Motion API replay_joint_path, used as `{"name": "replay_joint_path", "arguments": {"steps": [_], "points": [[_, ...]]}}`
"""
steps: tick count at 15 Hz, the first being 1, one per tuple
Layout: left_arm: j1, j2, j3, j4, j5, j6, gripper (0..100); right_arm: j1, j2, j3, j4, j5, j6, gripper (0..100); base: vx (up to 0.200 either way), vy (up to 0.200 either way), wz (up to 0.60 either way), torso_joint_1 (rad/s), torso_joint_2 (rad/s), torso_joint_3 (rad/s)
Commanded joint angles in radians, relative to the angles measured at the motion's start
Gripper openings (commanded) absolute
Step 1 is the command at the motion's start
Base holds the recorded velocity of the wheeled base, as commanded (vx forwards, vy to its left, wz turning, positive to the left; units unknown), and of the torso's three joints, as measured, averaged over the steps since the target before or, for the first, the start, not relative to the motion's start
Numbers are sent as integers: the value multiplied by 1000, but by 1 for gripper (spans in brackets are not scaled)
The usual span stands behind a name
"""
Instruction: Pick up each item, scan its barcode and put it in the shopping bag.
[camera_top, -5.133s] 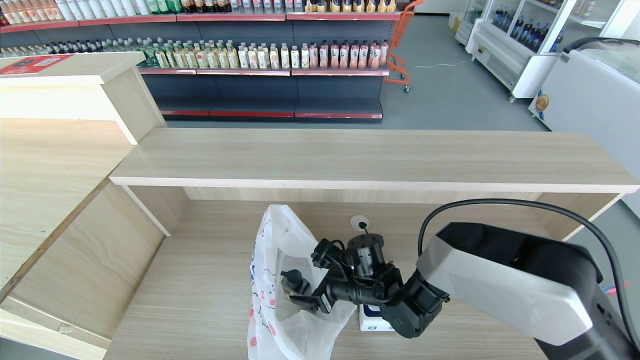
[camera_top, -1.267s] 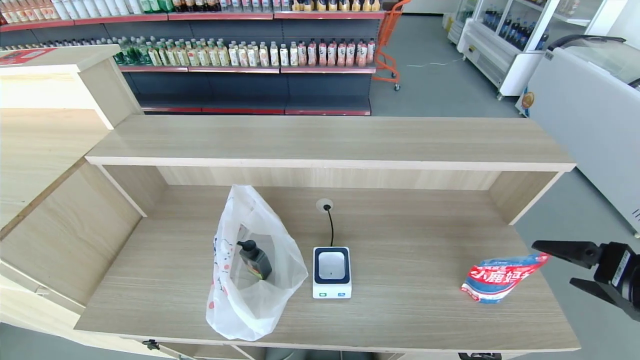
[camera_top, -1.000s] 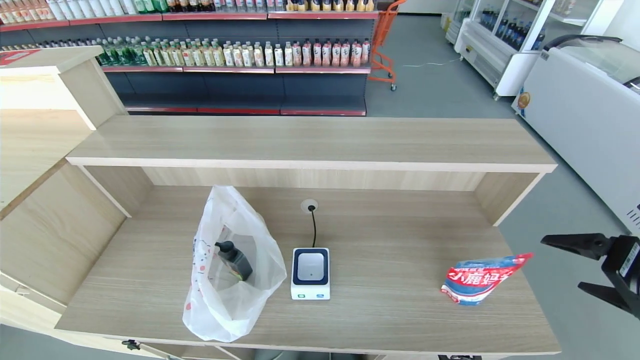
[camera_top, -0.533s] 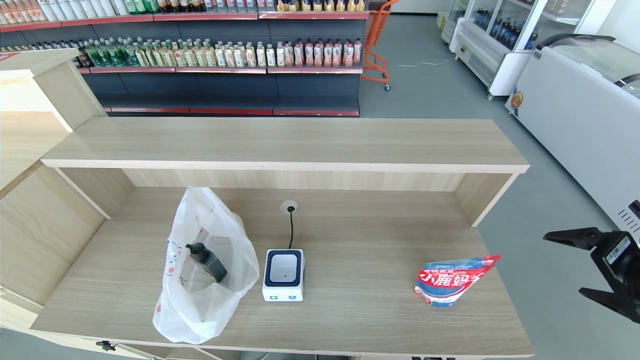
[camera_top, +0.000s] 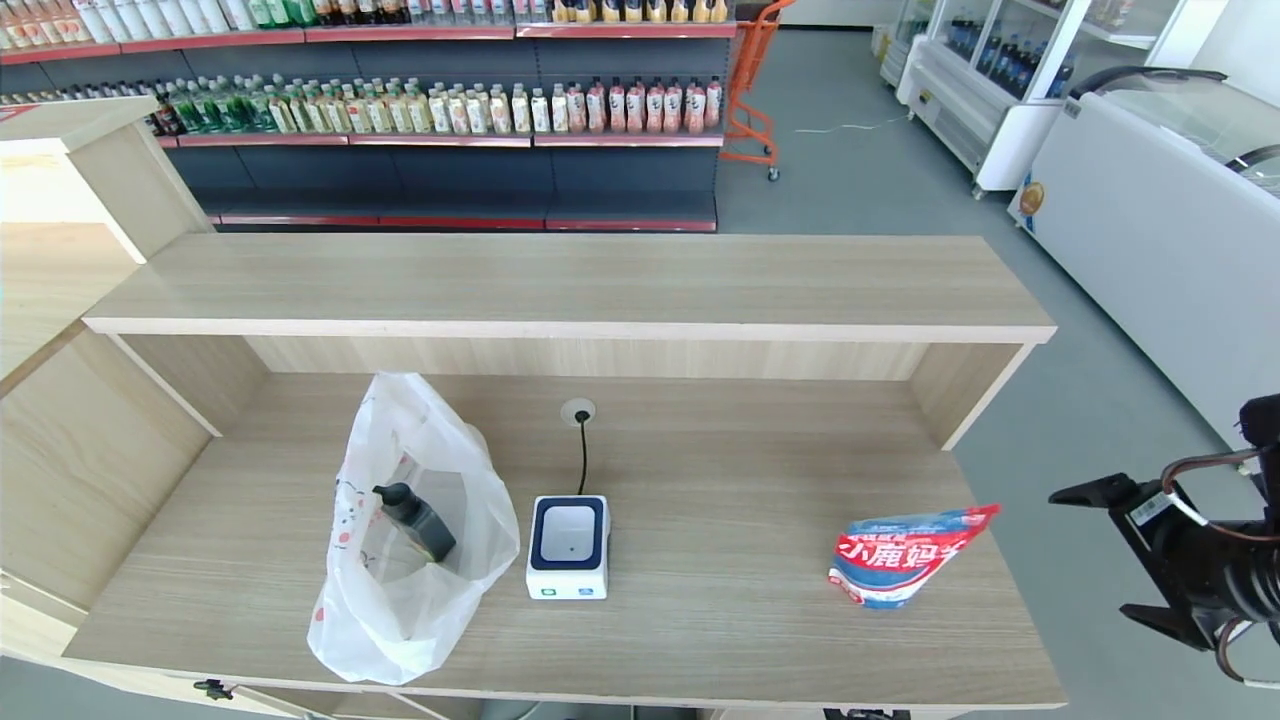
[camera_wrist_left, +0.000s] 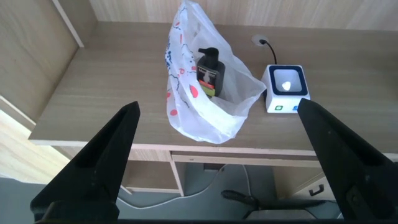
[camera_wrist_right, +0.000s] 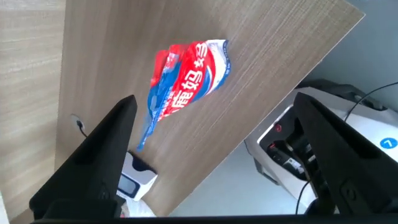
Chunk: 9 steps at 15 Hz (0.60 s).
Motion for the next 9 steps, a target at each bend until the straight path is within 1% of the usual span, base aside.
{"name": "replay_joint_path", "arguments": {"steps": [1, 2, 3, 5, 8, 9], "points": [[0, 0, 0, 0, 0, 0, 100, 7, 136, -10, -49, -23, 13, 100, 0, 0, 0, 0, 0, 0], [0, 0, 0, 0, 0, 0, 100, 21, 199, -9, -95, -30, 13, 100, 0, 0, 0, 0, 0, 0], [0, 0, 0, 0, 0, 0, 100, 33, 220, -7, -110, -36, 13, 100, 0, 0, 0, 0, 0, 0], [0, 0, 0, 0, 0, 0, 100, 88, 311, -18, -164, -46, 10, 100, 0, 0, 0, 0, 0, 0], [0, 0, 0, 0, 0, 0, 100, 154, 388, -32, -237, -47, -6, 100, 0, 0, 0, 0, 0, 0], [0, 0, 0, 0, 0, 0, 100, 162, 408, -41, -262, -49, -17, 100, 0, 0, 0, 0, 0, 0]]}}
